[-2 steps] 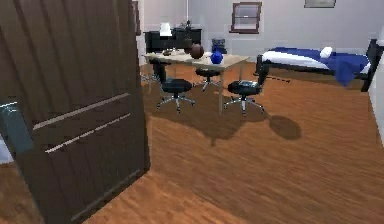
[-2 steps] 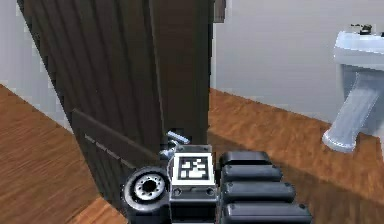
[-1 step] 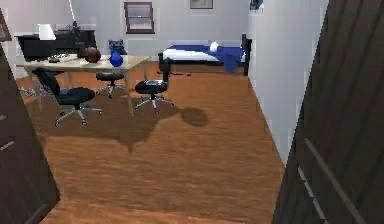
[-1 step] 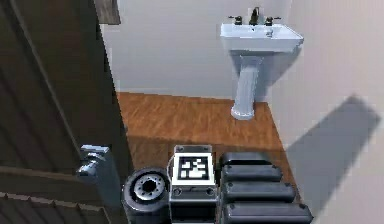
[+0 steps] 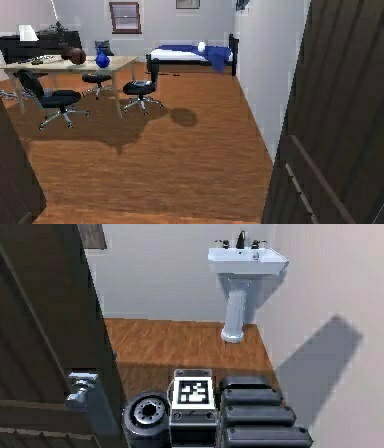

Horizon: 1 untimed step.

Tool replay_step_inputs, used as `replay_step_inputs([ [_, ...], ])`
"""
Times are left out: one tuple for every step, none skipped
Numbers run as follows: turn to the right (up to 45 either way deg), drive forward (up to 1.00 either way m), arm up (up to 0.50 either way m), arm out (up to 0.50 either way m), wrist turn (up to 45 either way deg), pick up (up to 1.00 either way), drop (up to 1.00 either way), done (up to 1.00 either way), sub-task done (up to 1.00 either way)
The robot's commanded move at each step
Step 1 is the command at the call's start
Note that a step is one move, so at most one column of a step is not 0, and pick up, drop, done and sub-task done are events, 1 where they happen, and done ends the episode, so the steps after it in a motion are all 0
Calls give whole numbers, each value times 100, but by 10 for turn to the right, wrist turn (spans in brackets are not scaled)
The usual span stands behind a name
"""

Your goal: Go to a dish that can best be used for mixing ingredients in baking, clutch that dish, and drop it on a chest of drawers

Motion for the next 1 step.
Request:
replay_step_inputs([
  [0, 100, 0, 0, 0, 0, 0, 0, 0],
])
